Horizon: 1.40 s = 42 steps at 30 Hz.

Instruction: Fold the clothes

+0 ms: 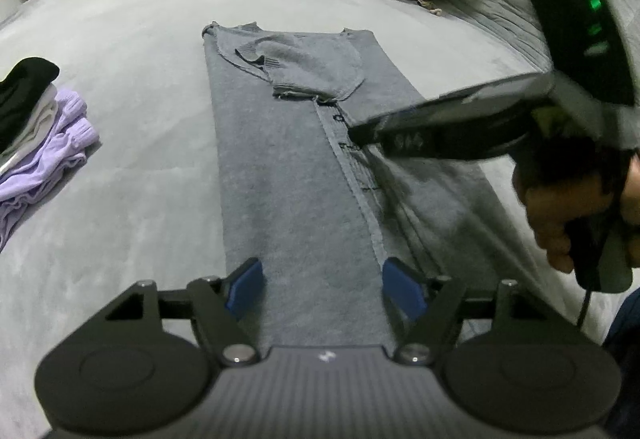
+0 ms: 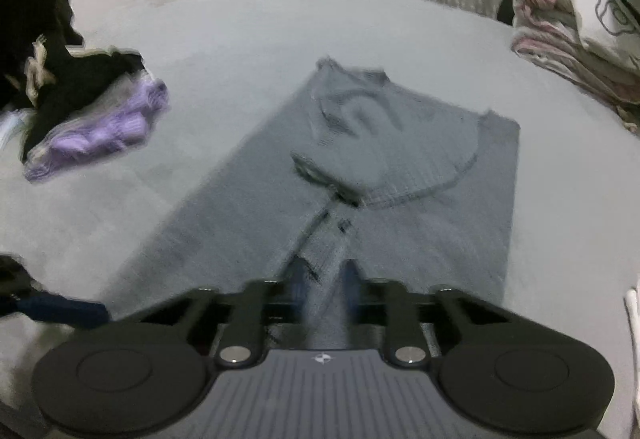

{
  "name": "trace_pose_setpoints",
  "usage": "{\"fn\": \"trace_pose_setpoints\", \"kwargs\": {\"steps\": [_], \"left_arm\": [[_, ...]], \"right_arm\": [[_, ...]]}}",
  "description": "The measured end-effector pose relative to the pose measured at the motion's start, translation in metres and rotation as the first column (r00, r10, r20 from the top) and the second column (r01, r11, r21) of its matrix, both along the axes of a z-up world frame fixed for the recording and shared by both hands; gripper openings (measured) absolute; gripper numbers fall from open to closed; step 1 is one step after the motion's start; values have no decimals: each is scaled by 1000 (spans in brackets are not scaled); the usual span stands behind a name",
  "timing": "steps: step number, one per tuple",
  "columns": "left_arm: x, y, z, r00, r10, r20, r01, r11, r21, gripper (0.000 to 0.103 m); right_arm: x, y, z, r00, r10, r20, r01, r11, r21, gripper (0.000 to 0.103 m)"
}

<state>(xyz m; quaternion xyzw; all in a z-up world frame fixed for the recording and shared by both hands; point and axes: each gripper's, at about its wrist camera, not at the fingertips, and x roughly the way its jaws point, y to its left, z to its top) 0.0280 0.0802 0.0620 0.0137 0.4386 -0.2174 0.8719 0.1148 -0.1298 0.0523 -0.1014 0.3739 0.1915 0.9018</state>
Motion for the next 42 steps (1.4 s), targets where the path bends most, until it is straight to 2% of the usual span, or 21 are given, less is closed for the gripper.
{"fn": "trace_pose_setpoints", "kwargs": {"steps": [3,5,9,20,24,29,33,37,42], "left_arm": [[-1,1,1,1000,1,0,-1,1000,-1,69],[-2,1,1,1000,2,0,-2,1000,-2,69],[-3,3,3,1000,5,2,-4,1000,-8,69],[-1,6,3,1000,5,-3,-5,1000,-10,70],[0,6,1,1000,-4,-4,4,1000,-5,74],[-1,5,-7,1000,-16,-2,16,1000,26,74],[-7,5,-9,1000,-27,14,27,999,41,74],[-14,5,-10,999,-33,24,32,998,48,74],[-27,4,-10,998,-41,42,38,997,60,74]], "right_arm": [[2,2,-1,1000,2,-1,-2,1000,-11,13],[6,6,-15,999,8,-52,-10,999,-35,14],[7,13,-19,999,19,-38,-22,998,-64,15],[7,1,-6,999,-5,-38,6,1000,20,15],[3,-8,-13,993,-50,-107,53,998,28,16],[-24,-14,-12,987,-106,-125,111,993,39,18],[-55,-25,-5,987,-107,-118,120,988,102,18],[-80,-34,-12,984,-120,-129,138,981,135,18],[-110,-29,-22,988,-88,-127,111,976,188,22]]}}
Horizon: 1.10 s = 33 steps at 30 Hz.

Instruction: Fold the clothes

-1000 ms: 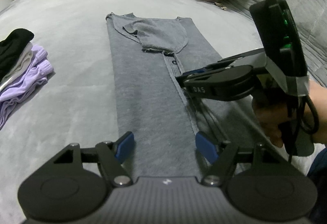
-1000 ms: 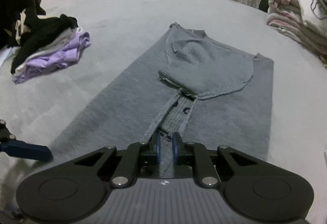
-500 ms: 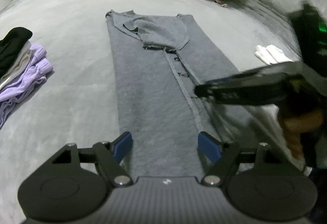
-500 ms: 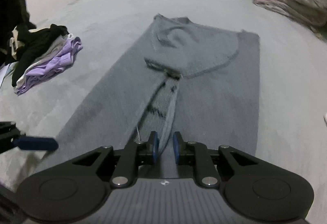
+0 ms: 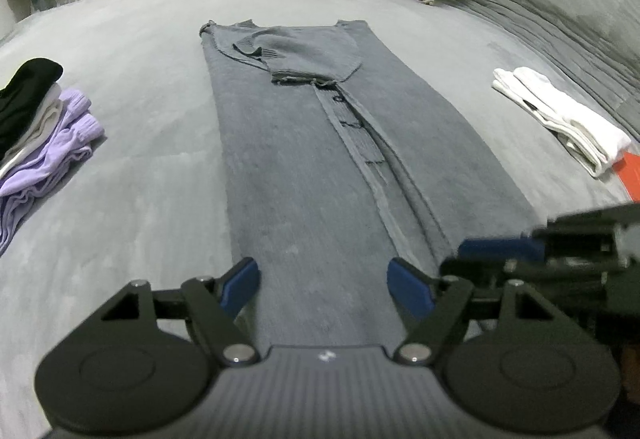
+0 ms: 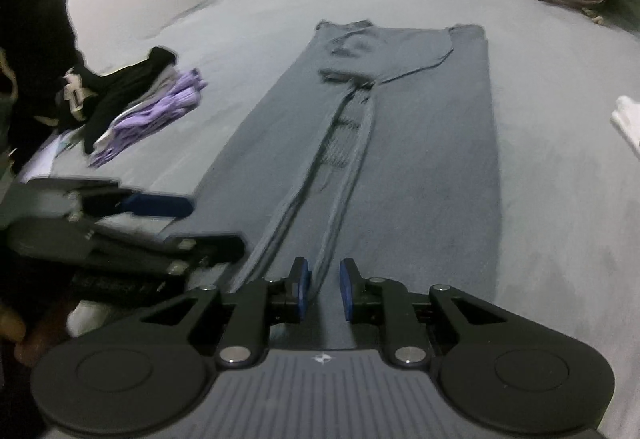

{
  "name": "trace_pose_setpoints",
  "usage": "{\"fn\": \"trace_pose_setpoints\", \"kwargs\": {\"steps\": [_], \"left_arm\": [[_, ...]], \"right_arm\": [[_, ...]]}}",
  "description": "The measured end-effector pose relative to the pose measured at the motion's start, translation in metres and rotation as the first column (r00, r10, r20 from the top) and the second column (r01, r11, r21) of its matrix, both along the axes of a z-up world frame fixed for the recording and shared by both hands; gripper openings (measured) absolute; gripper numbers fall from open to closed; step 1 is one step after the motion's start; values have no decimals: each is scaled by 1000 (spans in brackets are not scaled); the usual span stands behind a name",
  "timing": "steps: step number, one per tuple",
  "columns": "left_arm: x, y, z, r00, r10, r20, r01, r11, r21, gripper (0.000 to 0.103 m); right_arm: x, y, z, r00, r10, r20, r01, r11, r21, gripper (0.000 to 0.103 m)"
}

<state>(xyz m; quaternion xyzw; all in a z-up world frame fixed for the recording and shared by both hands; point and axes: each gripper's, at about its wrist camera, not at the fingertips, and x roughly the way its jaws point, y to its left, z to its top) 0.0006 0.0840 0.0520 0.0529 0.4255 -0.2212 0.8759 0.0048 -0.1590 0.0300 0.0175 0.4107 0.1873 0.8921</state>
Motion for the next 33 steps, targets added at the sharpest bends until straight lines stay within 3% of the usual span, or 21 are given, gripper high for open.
{"fn": "trace_pose_setpoints", "kwargs": {"steps": [9,15,22,27,30,32,33], "left_arm": [[-40,7,-1,999,-29,29,29,1000,3,75],[-65,10,-3,998,-39,55,37,999,31,78],[-74,26,-5,999,-2,43,2,1000,-6,79],[-63,41,1,1000,0,-25,-2,996,-93,79],[-51,60,13,996,-7,-88,-12,978,-210,80],[-40,80,26,994,-2,-106,-31,952,-306,86],[-33,92,33,994,3,-112,-43,935,-352,90]], "right_arm": [[-47,-4,-6,999,8,37,-11,997,77,22],[-75,-8,-3,997,15,76,-20,998,57,22],[-97,-18,-1,995,-21,93,14,997,76,22],[-97,-16,1,995,-46,94,40,997,62,24],[-99,-12,4,989,-79,125,77,997,28,39],[-100,-8,6,981,-102,162,107,994,-22,53],[-100,-5,8,977,-109,181,119,992,-43,55]]}}
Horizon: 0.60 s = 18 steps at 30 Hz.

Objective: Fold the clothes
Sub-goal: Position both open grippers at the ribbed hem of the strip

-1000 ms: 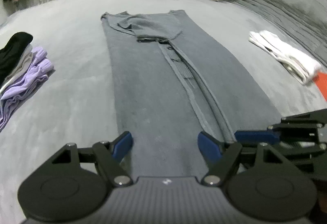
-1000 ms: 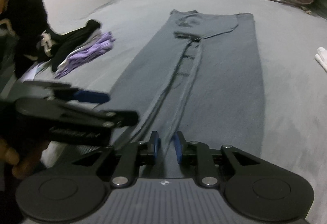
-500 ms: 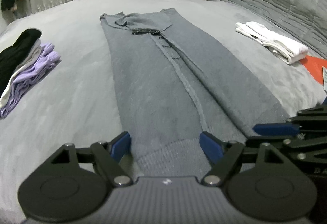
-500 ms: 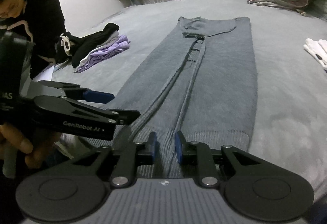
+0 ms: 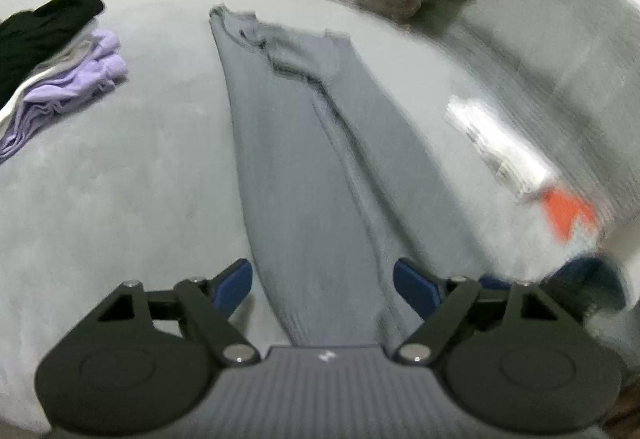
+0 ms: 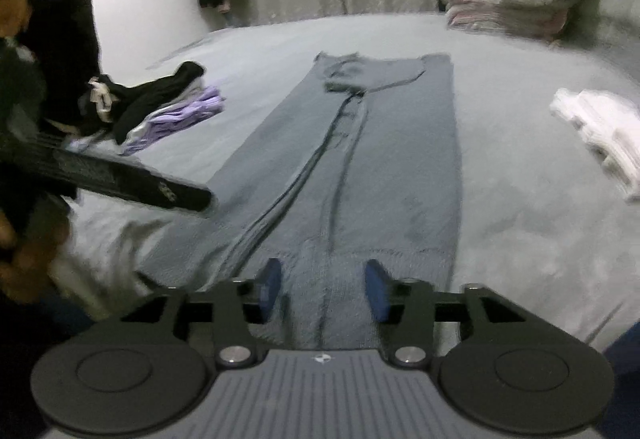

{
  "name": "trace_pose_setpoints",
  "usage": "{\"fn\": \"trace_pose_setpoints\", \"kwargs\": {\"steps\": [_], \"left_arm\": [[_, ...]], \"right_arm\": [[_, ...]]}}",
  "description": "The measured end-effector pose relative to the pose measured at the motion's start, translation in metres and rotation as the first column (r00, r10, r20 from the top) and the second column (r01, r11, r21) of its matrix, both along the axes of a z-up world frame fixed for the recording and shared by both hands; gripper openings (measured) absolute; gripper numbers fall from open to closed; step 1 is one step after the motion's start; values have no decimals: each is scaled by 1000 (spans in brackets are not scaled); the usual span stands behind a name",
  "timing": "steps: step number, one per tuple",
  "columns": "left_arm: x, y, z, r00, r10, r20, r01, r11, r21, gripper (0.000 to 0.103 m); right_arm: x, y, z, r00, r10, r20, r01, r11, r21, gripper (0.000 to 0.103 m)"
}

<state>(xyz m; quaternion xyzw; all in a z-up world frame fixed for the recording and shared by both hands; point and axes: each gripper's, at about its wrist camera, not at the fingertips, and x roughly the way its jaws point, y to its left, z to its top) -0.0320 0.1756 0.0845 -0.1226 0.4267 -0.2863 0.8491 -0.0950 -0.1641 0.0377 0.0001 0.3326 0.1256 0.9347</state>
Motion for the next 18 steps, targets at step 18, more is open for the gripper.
{"fn": "trace_pose_setpoints", "kwargs": {"steps": [18], "left_arm": [[97,40,10,989,-74,-126,38,963,-266,102]], "right_arm": [[27,39,21,991,-112,75,123,979,-164,77]]}}
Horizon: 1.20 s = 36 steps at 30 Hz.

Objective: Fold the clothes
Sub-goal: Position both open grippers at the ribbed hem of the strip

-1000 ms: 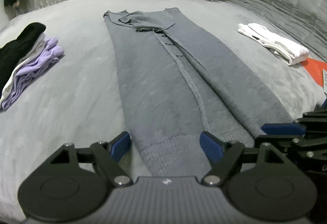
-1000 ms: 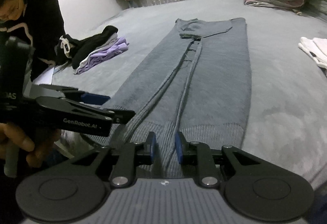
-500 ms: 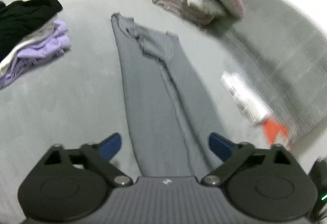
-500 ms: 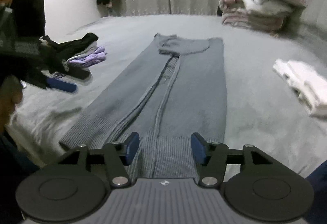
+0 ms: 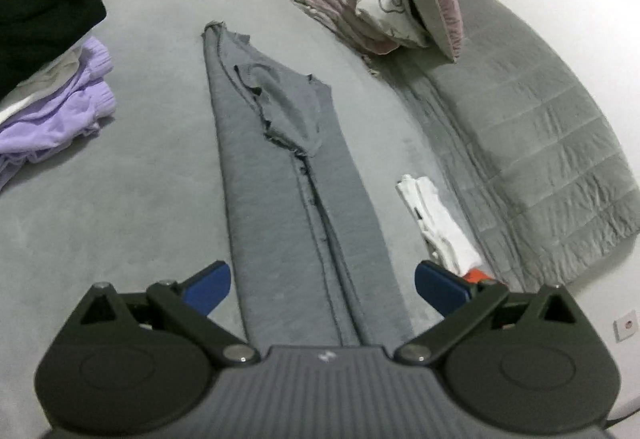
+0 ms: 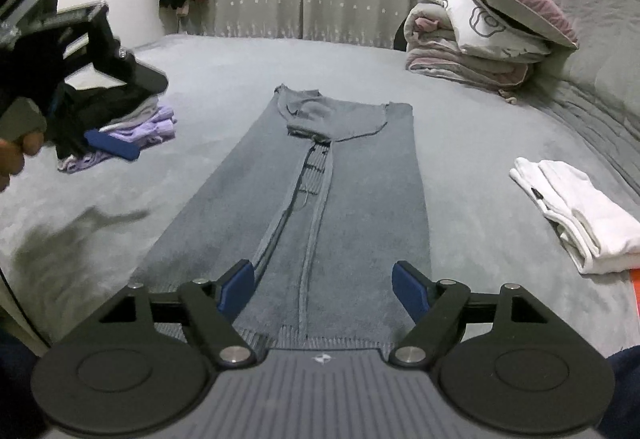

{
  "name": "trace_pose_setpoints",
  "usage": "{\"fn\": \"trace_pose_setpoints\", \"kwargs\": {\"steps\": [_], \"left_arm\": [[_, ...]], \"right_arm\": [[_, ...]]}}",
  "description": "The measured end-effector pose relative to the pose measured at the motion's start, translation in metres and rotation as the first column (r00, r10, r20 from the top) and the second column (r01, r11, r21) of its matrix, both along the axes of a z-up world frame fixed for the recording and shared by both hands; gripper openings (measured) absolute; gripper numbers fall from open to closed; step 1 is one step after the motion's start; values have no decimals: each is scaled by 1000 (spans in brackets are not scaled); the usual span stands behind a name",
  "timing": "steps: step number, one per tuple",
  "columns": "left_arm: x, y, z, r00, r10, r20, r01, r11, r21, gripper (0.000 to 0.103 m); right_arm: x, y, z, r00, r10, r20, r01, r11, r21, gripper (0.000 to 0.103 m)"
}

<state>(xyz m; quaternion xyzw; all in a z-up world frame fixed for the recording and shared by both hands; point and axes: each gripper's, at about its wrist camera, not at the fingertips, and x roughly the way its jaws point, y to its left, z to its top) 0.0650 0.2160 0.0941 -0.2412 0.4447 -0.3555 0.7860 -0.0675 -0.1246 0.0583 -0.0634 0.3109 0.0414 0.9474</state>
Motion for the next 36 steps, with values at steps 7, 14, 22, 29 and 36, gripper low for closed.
{"fn": "trace_pose_setpoints", "kwargs": {"steps": [7,14,22,29,36], "left_arm": [[-5,3,4,1000,8,14,-8,1000,9,102],[-11,1,1,1000,20,2,-20,998,59,102],[-15,-9,0,1000,-9,8,8,998,63,102],[-31,-31,-6,999,-32,23,27,984,178,102],[-58,-56,-22,997,-22,72,-8,920,391,102]], "right_arm": [[1,1,-3,1000,-8,-13,8,1000,-4,80],[0,2,-10,999,12,-34,-13,1000,-11,82],[2,-3,-14,999,6,-42,-6,1000,2,83],[-3,-15,-8,1000,-14,-11,14,1000,23,83],[-6,-42,-4,999,-42,25,39,994,102,82]]}}
